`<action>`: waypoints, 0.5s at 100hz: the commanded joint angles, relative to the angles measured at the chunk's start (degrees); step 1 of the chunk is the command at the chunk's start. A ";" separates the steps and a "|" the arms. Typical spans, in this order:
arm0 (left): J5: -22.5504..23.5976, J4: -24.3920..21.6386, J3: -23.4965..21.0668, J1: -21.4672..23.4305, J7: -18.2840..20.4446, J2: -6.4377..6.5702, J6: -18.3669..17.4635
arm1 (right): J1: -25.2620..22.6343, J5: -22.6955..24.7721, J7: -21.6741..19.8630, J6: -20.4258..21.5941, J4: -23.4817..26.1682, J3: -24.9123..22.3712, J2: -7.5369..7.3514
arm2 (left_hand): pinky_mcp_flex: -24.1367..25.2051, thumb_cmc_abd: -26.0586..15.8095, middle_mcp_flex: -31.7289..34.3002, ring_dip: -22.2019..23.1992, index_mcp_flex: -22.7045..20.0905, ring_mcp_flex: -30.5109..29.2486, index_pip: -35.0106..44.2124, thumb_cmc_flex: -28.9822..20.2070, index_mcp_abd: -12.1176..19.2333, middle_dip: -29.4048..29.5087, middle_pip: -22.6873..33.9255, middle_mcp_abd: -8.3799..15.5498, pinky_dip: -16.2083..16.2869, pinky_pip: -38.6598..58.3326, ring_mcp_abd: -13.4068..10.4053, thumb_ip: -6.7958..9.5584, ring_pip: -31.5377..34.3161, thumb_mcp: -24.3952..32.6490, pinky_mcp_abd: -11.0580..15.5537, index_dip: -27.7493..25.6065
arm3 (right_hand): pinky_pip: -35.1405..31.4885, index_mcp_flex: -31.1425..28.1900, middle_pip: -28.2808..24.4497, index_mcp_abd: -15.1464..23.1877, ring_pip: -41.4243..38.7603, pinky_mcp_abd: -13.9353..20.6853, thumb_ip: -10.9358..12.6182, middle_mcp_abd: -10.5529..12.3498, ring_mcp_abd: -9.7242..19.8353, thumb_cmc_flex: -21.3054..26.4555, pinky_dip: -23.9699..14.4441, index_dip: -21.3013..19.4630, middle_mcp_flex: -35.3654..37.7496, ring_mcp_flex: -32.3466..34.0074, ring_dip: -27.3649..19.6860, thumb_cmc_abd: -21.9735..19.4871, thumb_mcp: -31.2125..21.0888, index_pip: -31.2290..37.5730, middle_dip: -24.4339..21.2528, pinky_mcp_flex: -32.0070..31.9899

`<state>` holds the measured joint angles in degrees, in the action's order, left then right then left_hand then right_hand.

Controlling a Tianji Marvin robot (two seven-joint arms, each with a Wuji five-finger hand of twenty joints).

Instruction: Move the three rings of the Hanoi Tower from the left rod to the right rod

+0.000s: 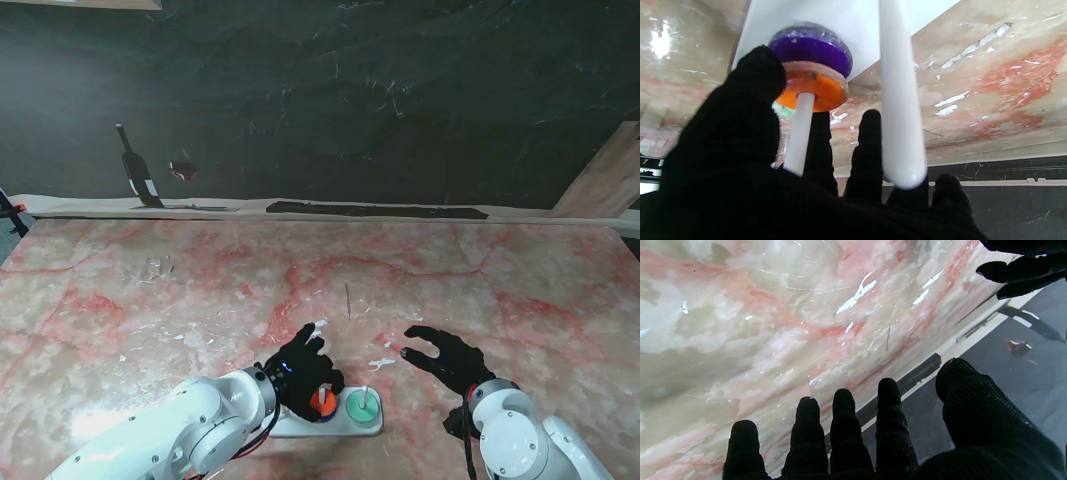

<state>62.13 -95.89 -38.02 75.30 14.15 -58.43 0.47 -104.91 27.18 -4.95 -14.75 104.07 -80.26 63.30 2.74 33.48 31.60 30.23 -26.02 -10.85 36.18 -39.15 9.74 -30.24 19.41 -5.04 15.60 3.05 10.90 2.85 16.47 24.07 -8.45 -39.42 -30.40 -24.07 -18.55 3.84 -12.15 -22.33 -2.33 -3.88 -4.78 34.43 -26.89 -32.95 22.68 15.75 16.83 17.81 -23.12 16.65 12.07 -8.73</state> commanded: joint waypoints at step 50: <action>-1.05 -0.46 -0.66 0.62 -0.10 -0.04 -0.52 | -0.35 -0.39 0.17 0.61 -0.16 0.03 0.20 | 1.25 -3.09 16.69 0.37 -4.26 -8.35 4.08 -0.89 0.61 1.96 4.66 3.31 6.76 2.78 -0.18 5.65 5.17 7.43 -0.26 0.12 | 0.26 1.96 0.17 -0.41 -0.58 -0.33 0.85 -0.32 -0.50 -0.48 -1.63 0.29 -2.20 -1.24 0.32 -1.33 1.27 -0.58 -0.28 -0.58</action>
<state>61.17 -95.92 -38.36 75.43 14.20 -58.45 0.23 -104.91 26.90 -4.79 -14.35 103.89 -80.33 63.32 3.18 33.48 46.26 30.23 -26.53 -18.22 36.18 -38.63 8.33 -28.12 22.75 -3.78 20.91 5.28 10.77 3.31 20.77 25.58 -8.45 -38.59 -30.40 -24.07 -18.55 3.84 -12.55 -22.33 -2.33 -4.32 -4.83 34.43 -26.89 -32.95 22.68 15.75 16.83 17.80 -23.12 16.65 12.07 -8.73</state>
